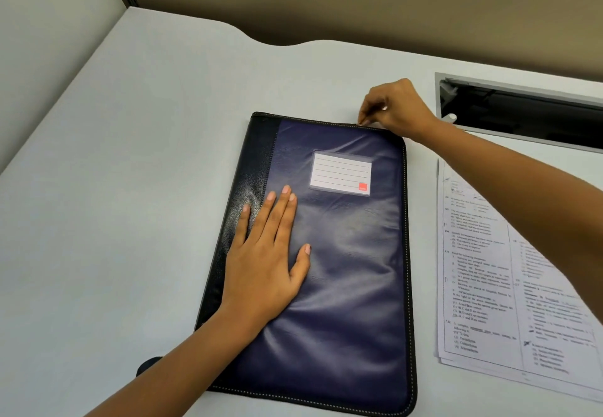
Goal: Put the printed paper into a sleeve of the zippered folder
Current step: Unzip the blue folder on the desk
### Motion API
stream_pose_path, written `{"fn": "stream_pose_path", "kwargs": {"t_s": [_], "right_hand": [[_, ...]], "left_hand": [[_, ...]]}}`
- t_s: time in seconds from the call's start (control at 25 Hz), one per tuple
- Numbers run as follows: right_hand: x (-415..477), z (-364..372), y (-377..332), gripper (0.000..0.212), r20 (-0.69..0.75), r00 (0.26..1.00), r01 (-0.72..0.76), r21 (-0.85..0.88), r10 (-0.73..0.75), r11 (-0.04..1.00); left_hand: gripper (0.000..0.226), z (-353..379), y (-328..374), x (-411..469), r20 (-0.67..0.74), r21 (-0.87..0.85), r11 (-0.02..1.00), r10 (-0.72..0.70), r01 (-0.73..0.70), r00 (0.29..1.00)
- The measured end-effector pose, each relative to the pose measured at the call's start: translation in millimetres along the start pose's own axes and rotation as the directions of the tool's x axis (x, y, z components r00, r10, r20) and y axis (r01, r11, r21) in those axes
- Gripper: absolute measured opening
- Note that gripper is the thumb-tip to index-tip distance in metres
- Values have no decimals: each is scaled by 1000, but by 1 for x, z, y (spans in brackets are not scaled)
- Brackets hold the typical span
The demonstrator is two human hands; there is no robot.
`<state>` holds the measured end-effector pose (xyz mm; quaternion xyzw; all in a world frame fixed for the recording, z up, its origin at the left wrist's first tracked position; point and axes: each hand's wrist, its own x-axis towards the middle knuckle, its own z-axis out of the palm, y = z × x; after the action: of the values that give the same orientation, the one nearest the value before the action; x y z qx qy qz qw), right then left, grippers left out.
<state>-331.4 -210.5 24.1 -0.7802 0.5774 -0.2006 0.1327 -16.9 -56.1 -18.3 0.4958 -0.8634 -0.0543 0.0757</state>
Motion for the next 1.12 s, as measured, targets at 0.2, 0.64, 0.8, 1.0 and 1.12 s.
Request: {"fn": "stream_pose_path", "kwargs": {"t_s": [0.2, 0.64, 0.8, 1.0, 1.12], "right_hand": [[-56, -17, 21, 10, -116, 987, -117, -25, 113, 993], [-137, 2, -20, 10, -284, 895, -305, 174, 344, 936], [-167, 10, -42, 10, -271, 896, -313, 176, 352, 933], [-210, 22, -72, 13, -274, 888, -320, 208, 369, 924], [-231, 29, -87, 15, -294, 864, -352, 226, 408, 908]], "left_hand": [[69, -1, 1, 0, 4, -1, 1000, -3, 3, 1000], [67, -2, 2, -1, -18, 0, 1000, 0, 0, 1000], [67, -1, 2, 0, -30, -9, 1000, 3, -3, 1000], [68, -2, 3, 0, -34, -19, 1000, 2, -2, 999], [68, -3, 5, 0, -30, -9, 1000, 4, -4, 1000]]}}
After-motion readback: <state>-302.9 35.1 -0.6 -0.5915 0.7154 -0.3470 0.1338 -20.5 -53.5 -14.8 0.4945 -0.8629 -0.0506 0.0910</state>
